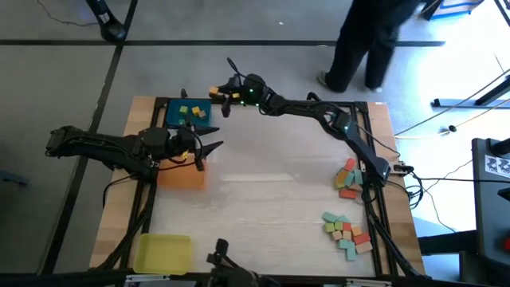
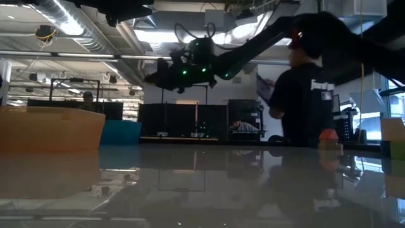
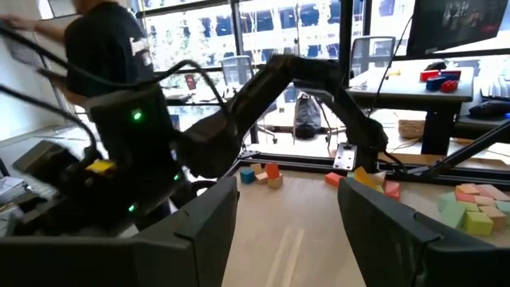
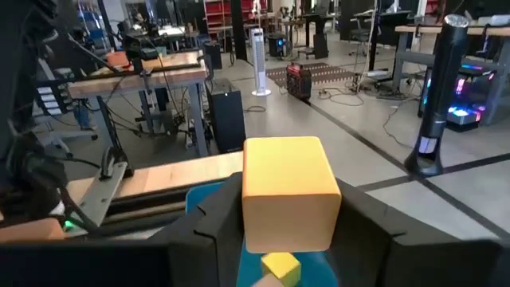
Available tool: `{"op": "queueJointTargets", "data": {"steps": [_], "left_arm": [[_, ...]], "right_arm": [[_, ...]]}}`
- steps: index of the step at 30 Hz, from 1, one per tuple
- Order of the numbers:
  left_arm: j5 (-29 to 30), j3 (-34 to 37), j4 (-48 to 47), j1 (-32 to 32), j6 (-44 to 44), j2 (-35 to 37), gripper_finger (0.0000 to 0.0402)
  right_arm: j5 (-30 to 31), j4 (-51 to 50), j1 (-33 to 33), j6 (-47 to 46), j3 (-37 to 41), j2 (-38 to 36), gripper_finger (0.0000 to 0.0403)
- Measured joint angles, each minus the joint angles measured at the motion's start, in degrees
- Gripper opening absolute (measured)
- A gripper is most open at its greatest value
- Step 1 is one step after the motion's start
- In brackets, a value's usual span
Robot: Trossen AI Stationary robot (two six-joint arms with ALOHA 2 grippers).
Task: Sort blocks by size
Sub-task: Put the yellow cube block into the blue bin
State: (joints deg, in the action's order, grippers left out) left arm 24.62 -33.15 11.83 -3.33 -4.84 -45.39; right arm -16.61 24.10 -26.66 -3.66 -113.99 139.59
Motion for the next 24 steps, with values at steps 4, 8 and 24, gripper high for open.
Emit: {"op": "queueJointTargets", "data": {"steps": [4, 8, 24], "left_arm": [[0.00, 0.00, 0.60, 0.00, -0.22, 0.00, 0.0205], [0.00, 0.00, 0.68, 0.01, -0.79, 0.00, 0.0205], [0.00, 0.00, 0.64, 0.02, -1.81, 0.00, 0.0205]], "right_arm": [[0.49, -0.13, 0.42, 0.26, -7.03, 4.73, 0.0154], [1.11, -0.32, 0.55, 1.28, -13.51, 9.75, 0.0154], [5.53, 0.06, 0.44, 3.69, -20.33, 15.58, 0.0145]]}}
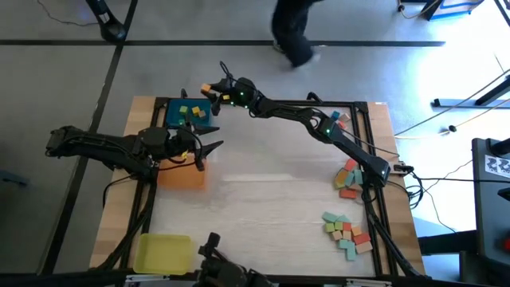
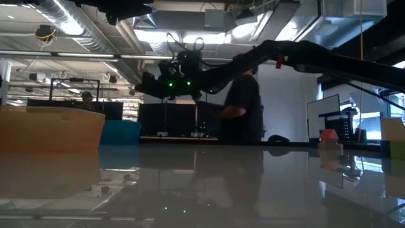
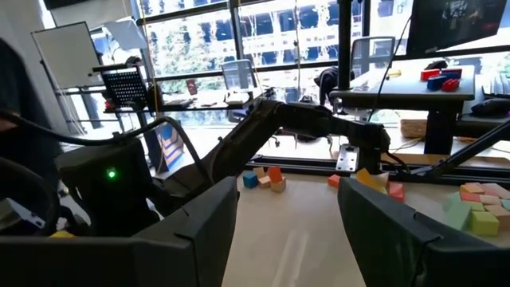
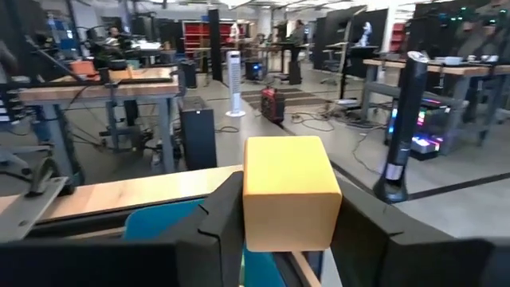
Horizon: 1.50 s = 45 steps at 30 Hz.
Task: Sort blocks by size
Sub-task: Put the yellow cube block into the blue bin, then put the light brown cube block into the blue bin
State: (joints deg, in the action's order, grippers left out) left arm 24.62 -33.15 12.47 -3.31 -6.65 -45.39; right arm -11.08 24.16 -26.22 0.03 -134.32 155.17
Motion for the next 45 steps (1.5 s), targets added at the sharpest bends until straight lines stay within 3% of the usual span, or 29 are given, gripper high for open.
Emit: {"op": "queueJointTargets", "data": {"steps": [13, 23, 30, 38, 45], "left_arm": [[0.00, 0.00, -0.37, 0.00, -0.29, 0.00, 0.0205], [0.00, 0.00, -0.35, 0.00, -0.22, 0.00, 0.0205], [0.00, 0.00, -1.14, 0.00, 0.31, 0.00, 0.0205], [0.00, 0.00, -1.71, -0.01, 0.49, 0.00, 0.0205], [0.00, 0.00, -5.00, 0.04, 2.19, 0.00, 0.0205]], "right_arm": [[2.87, 0.69, 2.04, 2.06, 0.01, 0.00, 0.0230], [2.98, -3.08, 2.21, 2.01, 0.13, -1.51, 0.0234], [3.94, -22.60, 1.29, 7.76, 0.03, -13.46, 0.0232], [15.15, -45.72, 0.63, 17.00, 0.20, -26.15, 0.0232], [22.84, -70.40, 2.92, 18.69, 0.09, -39.25, 0.0232]]}}
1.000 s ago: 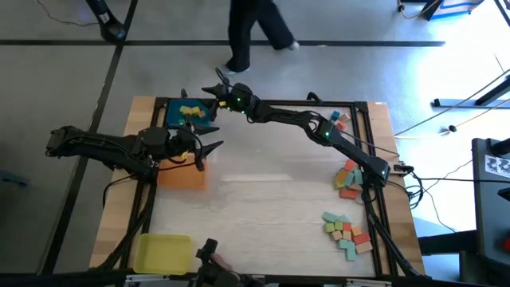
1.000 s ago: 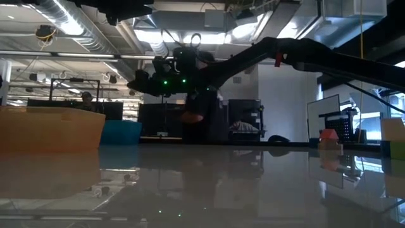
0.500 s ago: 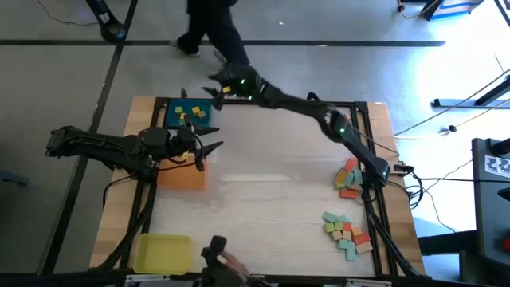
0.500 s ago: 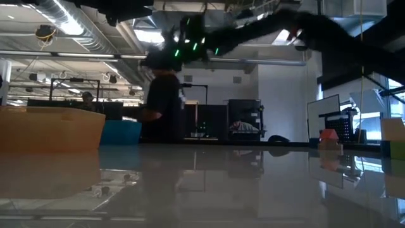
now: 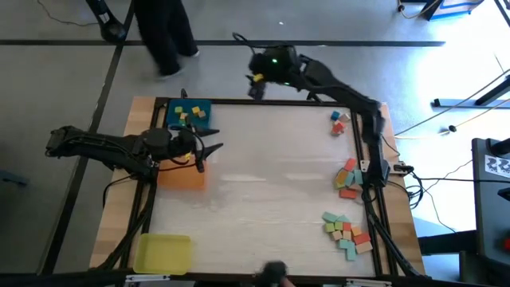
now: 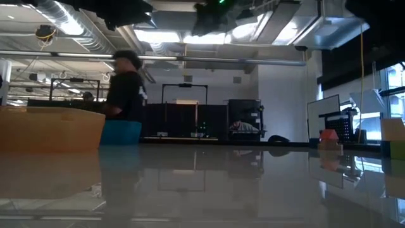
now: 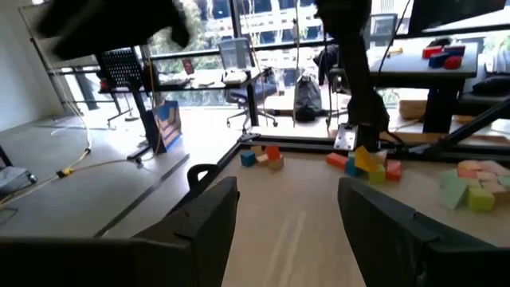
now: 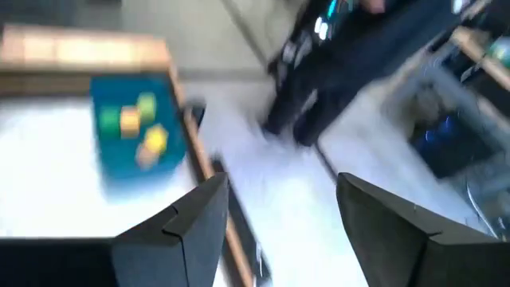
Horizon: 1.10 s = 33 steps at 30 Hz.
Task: Sort blocks by size
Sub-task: Put the light brown cube block into the blue bin
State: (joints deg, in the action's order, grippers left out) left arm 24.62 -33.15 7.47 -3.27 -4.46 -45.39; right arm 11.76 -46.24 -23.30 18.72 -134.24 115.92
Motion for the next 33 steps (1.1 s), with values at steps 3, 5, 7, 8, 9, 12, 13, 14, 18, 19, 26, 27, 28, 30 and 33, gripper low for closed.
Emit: {"op": "queueJointTargets", "data": {"steps": [3, 5, 7, 8, 9, 12, 13, 14, 18, 19, 26, 27, 28, 30, 33], "left_arm": [[0.00, 0.00, -0.93, 0.00, 0.60, 0.00, 0.0205], [0.00, 0.00, -1.32, 0.00, 1.04, 0.00, 0.0205], [-0.02, 0.00, -1.59, 0.00, 1.48, -0.19, 0.0205], [0.00, 0.00, -2.08, 0.00, 1.66, -0.24, 0.0205], [0.00, 0.00, -2.65, 0.00, 1.80, -0.24, 0.0205], [0.00, 0.00, -3.11, 0.00, 2.54, -0.24, 0.0205], [0.00, 0.00, -3.19, 0.00, 2.65, -0.24, 0.0205], [0.00, 0.00, -3.32, 0.00, 2.79, -0.24, 0.0205], [0.00, 0.00, -4.61, 0.00, 3.72, -0.24, 0.0205], [0.00, 0.00, -4.81, 0.00, 4.14, -0.24, 0.0205], [0.00, 0.00, -5.41, 0.00, 4.69, -0.24, 0.0205], [0.00, 0.00, -5.63, 0.00, 4.71, -0.24, 0.0205], [0.00, 0.00, -5.73, 0.00, 4.84, -0.24, 0.0205], [0.00, 0.00, -5.71, 0.00, 5.35, -0.24, 0.0205], [0.00, 0.00, -5.74, 0.00, 5.57, -0.24, 0.0205]], "right_arm": [[1.21, -10.85, 0.95, -2.44, 0.05, -5.25, 0.0232], [0.11, -17.24, 1.29, -6.08, -0.03, -8.64, 0.0232], [-0.89, -24.03, 1.26, -9.93, -0.06, -11.14, 0.0232], [-1.27, -27.45, 1.24, -11.56, -0.02, -11.94, 0.0232], [-2.00, -30.95, 1.21, -13.12, 0.04, -12.72, 0.0232], [-2.26, -39.59, 1.21, -17.28, 0.09, -14.65, 0.0232], [-1.70, -41.53, 1.21, -18.35, 0.08, -15.04, 0.0232], [-0.96, -42.94, 1.23, -18.99, 0.07, -15.32, 0.0232], [0.99, -43.63, 1.21, -20.74, 2.58, -15.52, 0.0232], [1.36, -43.57, 1.21, -21.08, 3.74, -15.58, 0.0232], [13.22, -40.07, 1.17, -22.67, 19.60, -17.99, 0.0232], [15.47, -38.42, 1.09, -22.86, 22.87, -18.85, 0.0232], [17.05, -36.89, 0.70, -23.19, 26.09, -19.86, 0.0232], [17.02, -34.40, -0.30, -24.47, 32.41, -22.46, 0.0232], [15.69, -31.68, -1.50, -27.26, 41.65, -27.03, 0.0232]]}}
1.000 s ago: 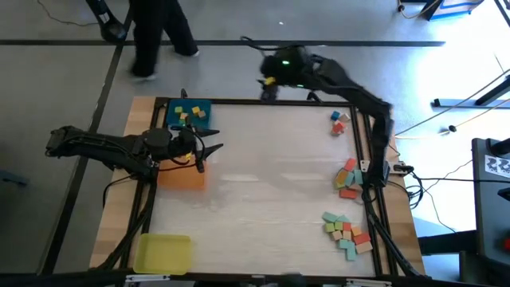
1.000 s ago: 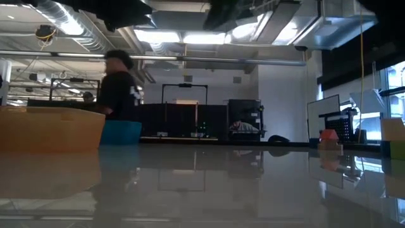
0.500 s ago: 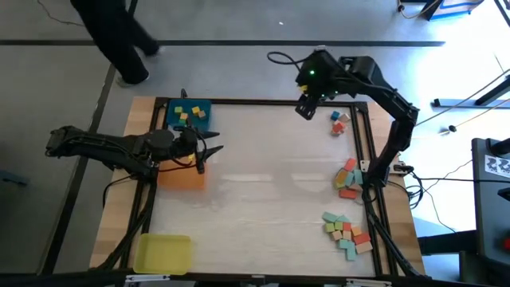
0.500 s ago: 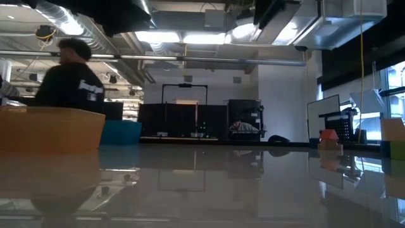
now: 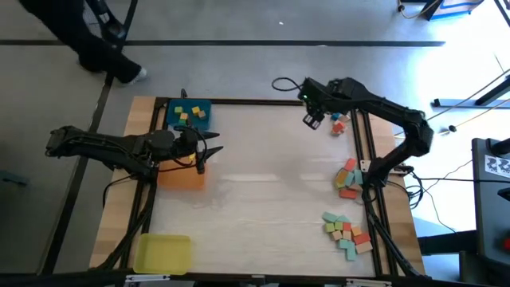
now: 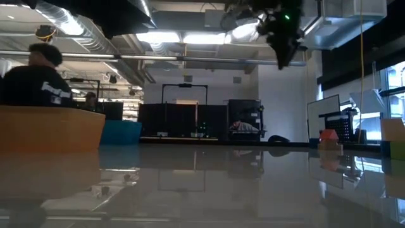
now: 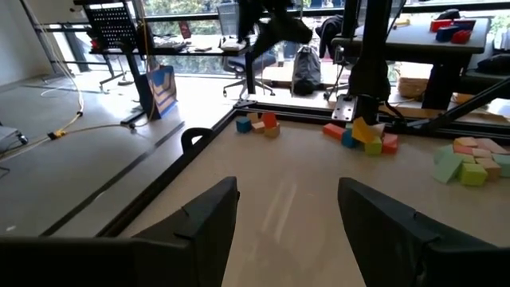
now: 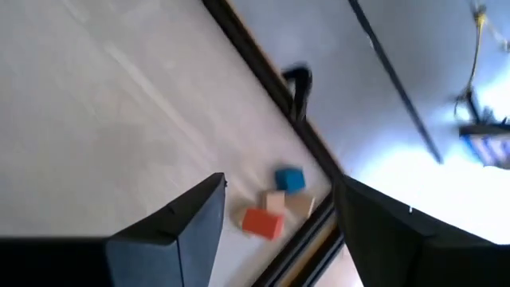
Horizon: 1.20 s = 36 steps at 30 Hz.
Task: Sort blocks by size
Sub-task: Put the light brown cube block into the blue bin
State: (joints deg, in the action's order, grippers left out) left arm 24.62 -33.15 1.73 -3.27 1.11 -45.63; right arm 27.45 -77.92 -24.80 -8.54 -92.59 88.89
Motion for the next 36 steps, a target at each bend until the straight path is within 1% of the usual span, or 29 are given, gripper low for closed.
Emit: {"op": "queueJointTargets", "data": {"steps": [3, 6, 10, 14, 17, 22, 28, 33, 36], "left_arm": [[-0.18, 0.00, 0.20, -0.13, 0.34, 0.00, 0.0205], [-1.56, 0.00, 0.41, -0.11, 1.59, 0.00, 0.0205], [-1.73, 0.00, -1.07, -0.11, 1.85, 0.00, 0.0205], [-1.73, 0.00, -1.32, 0.02, 1.89, -0.01, 0.0205], [-1.72, 0.00, -1.58, 0.02, 1.88, -0.02, 0.0205], [0.28, 0.00, -0.78, 0.04, 0.76, -0.02, 0.0205], [0.57, 0.00, -1.39, 0.07, -0.67, -0.01, 0.0205], [0.58, 0.00, -2.10, 0.07, -1.05, -0.01, 0.0205], [0.59, 0.00, -4.12, 0.07, -0.69, -0.02, 0.0205]], "right_arm": [[-0.01, 3.43, -0.13, -3.17, 8.78, -5.39, 0.0232], [-0.07, 7.52, -0.08, -6.09, 16.92, -10.95, 0.0232], [0.54, 12.07, -0.06, -10.52, 26.52, -17.49, 0.0232], [1.08, 15.22, -0.06, -14.62, 35.17, -21.48, 0.0232], [0.55, 17.09, -0.06, -17.05, 40.52, -22.93, 0.0232], [0.47, 19.63, -0.08, -19.65, 46.37, -23.17, 0.0232], [-1.10, 21.57, -0.03, -22.29, 50.23, -23.17, 0.0232], [-2.97, 27.97, -2.31, -24.79, 54.19, -23.17, 0.0232], [-3.27, 29.67, -3.00, -27.98, 56.48, -23.17, 0.0232]]}}
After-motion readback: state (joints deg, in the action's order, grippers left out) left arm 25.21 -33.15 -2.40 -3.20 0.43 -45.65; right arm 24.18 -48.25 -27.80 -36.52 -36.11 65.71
